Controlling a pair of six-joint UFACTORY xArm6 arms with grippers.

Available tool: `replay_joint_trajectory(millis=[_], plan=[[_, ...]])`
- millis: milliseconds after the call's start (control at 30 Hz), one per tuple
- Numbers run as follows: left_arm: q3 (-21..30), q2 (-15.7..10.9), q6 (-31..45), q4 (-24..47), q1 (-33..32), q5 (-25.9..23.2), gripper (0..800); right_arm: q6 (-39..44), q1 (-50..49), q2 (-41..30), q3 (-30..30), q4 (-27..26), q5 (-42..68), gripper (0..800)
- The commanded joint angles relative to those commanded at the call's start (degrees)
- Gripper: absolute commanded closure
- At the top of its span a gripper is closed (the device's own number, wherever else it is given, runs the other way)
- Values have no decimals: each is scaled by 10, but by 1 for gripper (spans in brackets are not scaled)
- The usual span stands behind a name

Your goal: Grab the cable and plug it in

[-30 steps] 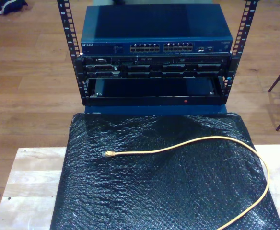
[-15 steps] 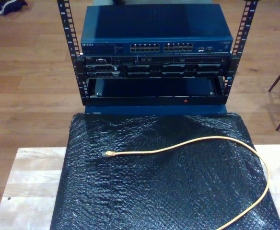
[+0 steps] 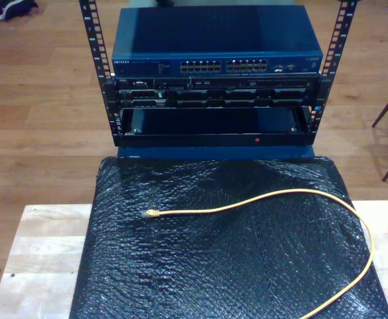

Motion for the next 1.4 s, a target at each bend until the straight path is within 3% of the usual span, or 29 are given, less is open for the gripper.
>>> replay_joint_trajectory(millis=[433, 600, 867, 1133, 1400], plan=[[-35, -4, 2, 4, -1, 55, 0, 13, 1, -3, -89, 1, 132, 2], [-65, -6, 2, 4, -2, 106, 0, 50, 2, -2, -138, 3, 176, 2], [-124, -9, -1, -9, -8, 152, 0, 141, 14, 4, -210, 9, 219, 2], [-176, -8, -11, -47, -46, 222, 0, 267, 84, 48, -303, 62, 268, 3], [-226, -2, -88, -101, -106, 259, 0, 382, 151, 107, -398, 121, 331, 4]])
